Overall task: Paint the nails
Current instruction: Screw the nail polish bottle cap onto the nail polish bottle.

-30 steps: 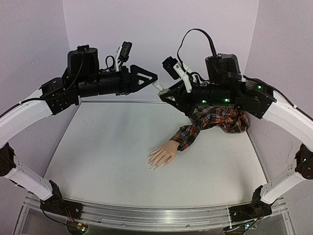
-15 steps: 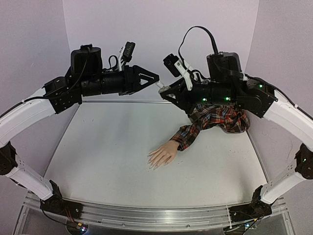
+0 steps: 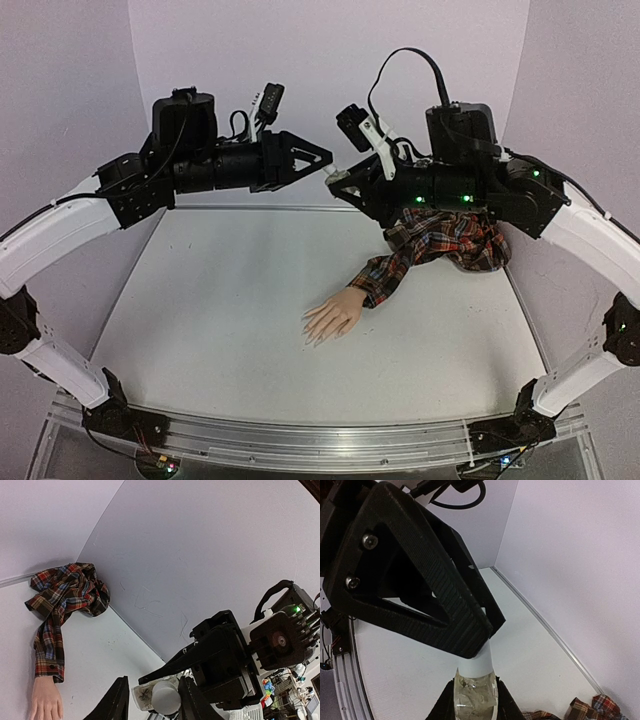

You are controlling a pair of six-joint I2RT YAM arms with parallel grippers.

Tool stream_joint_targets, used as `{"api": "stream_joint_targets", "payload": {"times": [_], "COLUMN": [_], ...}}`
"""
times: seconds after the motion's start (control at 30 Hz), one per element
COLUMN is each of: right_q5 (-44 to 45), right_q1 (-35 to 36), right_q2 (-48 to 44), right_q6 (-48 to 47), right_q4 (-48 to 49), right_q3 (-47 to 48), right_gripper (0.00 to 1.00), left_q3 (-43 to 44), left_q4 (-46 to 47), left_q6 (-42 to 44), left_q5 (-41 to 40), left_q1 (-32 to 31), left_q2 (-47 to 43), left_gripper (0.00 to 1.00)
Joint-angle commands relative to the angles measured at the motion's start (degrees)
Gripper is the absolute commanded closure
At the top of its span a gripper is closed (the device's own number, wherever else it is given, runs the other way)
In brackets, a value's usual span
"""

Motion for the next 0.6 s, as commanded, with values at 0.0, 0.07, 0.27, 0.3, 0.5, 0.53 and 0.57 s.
{"api": "stream_joint_targets", "payload": {"times": [0.0, 0.07, 0.27, 0.3, 0.5, 0.53, 0.57], "right_q5": [0.21, 0.05, -0.62, -1.46, -7.58, -9.17, -10.80], "right_q1": [0.29, 0.26, 0.24, 0.22, -0.85, -1.18, -1.39], "right_q2": [0.22, 0.22, 0.12, -0.03, -0.18, 0.01, 0.33], "right_q6": [0.16, 0.16, 0.42, 0.58, 3.43, 4.37, 5.12], "right_q4": [2.26, 2.10, 1.60, 1.50, 0.41, 0.48, 0.49], "right_q3": [2.41, 2.53, 3.18, 3.35, 5.98, 6.82, 7.97], "right_gripper": [1.00, 1.00, 1.00, 1.00, 1.00, 1.00, 1.00], "left_q3": [3.78, 4.44, 8.75, 9.55, 13.12, 11.70, 10.40], "left_q4": [1.58, 1.02, -3.85, -4.97, -9.48, -7.84, -6.69], "left_q6": [0.94, 1.21, 4.65, 5.65, 11.81, 12.04, 12.13], "left_q5": [0.81, 1.00, 2.74, 3.51, 6.71, 7.37, 8.08], "left_q1": [-0.28, -0.40, -1.29, -1.57, -3.72, -3.95, -4.05], "left_q2": [0.72, 1.14, 3.67, 4.03, 5.89, 5.43, 5.20], "left_gripper": [0.68, 0.71, 0.95, 0.98, 1.00, 1.00, 1.00]}}
